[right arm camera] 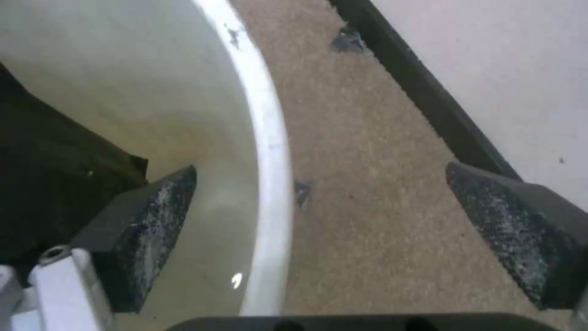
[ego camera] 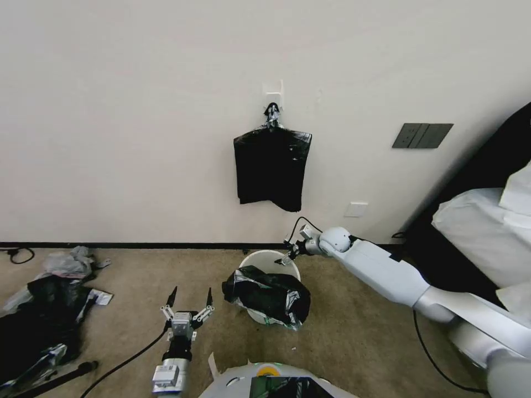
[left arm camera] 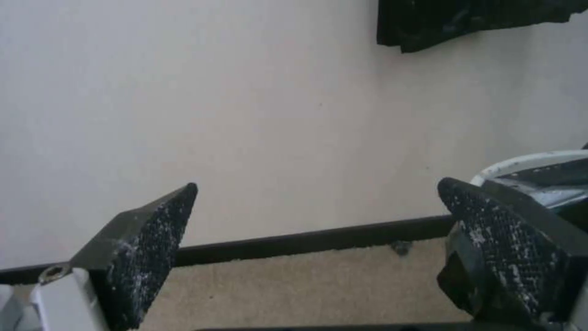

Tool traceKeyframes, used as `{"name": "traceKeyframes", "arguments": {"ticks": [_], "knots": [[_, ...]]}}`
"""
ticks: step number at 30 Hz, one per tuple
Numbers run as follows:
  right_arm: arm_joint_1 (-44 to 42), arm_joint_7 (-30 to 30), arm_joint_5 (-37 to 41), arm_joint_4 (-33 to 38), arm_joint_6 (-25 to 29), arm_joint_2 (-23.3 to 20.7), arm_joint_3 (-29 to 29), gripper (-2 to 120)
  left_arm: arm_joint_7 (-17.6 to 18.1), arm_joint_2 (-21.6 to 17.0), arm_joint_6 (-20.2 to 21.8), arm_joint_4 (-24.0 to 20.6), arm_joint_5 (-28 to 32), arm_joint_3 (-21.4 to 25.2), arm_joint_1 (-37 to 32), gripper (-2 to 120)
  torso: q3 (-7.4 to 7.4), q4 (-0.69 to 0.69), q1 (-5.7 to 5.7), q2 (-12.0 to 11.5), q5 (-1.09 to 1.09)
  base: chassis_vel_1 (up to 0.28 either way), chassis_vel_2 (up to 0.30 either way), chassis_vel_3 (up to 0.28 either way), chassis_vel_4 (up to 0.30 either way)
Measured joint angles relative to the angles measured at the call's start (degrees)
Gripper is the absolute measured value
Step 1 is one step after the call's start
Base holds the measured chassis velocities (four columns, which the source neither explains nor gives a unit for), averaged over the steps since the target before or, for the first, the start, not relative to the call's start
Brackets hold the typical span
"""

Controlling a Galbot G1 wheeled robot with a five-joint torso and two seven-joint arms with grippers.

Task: Place a trash bag onto the trash bin.

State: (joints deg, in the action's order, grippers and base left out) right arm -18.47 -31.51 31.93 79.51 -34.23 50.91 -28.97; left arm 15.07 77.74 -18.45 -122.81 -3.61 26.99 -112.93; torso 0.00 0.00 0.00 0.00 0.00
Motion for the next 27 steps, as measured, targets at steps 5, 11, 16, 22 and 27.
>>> {"name": "traceKeyframes", "arguments": {"ticks": [5, 11, 16, 22, 27], "knots": [[0.6, -0.9, -0.5, -0.1, 0.6, 0.3, -1.8, 80, 0.2, 0.5, -0.6, -0.3, -0.2, 0.3, -0.2, 100, 0.00, 0.00, -0.01, 0.0, 0.00, 0.000, 0.000, 0.000, 0.000], [1.1, -0.3, -0.5, -0.7, 0.9, 0.9, -3.3, 59, 0.2, 0.8, -0.6, -0.7, -0.2, 0.0, -0.6, 100, 0.00, 0.00, 0.00, 0.0, 0.00, 0.000, 0.000, 0.000, 0.000], [1.3, -0.1, -0.4, -1.1, 0.9, 1.2, -4.1, 38, 0.3, 0.9, -0.6, -1.4, 0.0, -0.2, -0.7, 100, 0.00, 0.00, 0.00, 0.0, 0.00, 0.000, 0.000, 0.000, 0.000], [1.4, -0.1, -0.2, -1.3, 1.0, 1.3, -4.4, 16, 0.3, 0.8, -0.5, -1.5, 0.2, -0.2, -0.8, 100, 0.00, 0.00, 0.00, 0.0, 0.00, 0.000, 0.000, 0.000, 0.000], [1.4, -0.1, 0.0, -1.2, 1.2, 1.2, -4.6, 6, 0.4, 0.9, -0.4, -1.6, 0.5, -0.3, -0.8, 100, 0.00, -0.01, 0.00, 0.0, -0.01, 0.000, 0.000, 0.000, 0.000]]}}
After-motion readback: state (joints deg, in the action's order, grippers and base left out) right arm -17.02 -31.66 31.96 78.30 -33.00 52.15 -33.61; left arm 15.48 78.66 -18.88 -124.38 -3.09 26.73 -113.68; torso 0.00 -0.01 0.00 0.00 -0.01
